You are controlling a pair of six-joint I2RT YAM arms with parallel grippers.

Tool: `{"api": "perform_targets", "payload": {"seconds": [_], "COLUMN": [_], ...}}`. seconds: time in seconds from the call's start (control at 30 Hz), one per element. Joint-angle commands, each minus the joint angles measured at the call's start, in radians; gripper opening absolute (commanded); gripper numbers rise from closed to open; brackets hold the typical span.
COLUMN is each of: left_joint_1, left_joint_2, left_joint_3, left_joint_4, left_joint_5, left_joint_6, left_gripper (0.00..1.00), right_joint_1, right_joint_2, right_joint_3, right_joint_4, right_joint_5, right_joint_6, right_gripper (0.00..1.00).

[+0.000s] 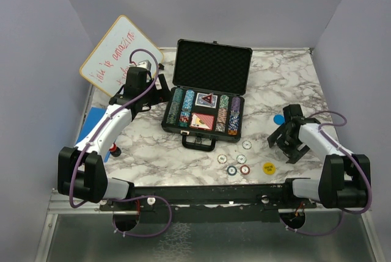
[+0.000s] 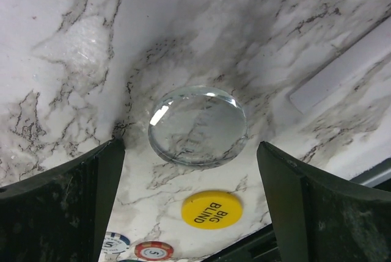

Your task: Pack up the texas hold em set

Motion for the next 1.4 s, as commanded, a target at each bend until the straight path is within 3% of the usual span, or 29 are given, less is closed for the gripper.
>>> {"api": "perform_targets", "payload": {"seconds": [0.0, 0.37, 0.87, 1.37], "left_joint_1": [-0.003, -0.003, -0.003, -0.003], "left_joint_2": [0.008, 0.006, 0.002, 0.007], "left_joint_3": [0.020, 0.017, 0.008, 0.007], "left_joint_4": [0.008, 0.008, 0.008, 0.011], "left_joint_5": [0.010, 0.007, 0.003, 0.006], "left_joint_6": [0.012, 0.014, 0.009, 0.004], "left_gripper": [0.99, 0.99, 0.99, 0.99], "right_joint_1": [-0.002, -0.002, -0.002, -0.002], "right_joint_2": [-0.011, 0.006, 0.014, -0.006], "right_joint_3": [-0.022, -0.022, 0.005, 0.066], "right_joint_4": [0.094, 0.150, 0.172, 0.187], "right_joint_5": [-0.010, 0.031, -0.046, -0.111], "right_joint_6": [0.025, -0.055, -0.100, -0.151], "right_gripper": [0.96, 0.64, 0.56, 0.60]}}
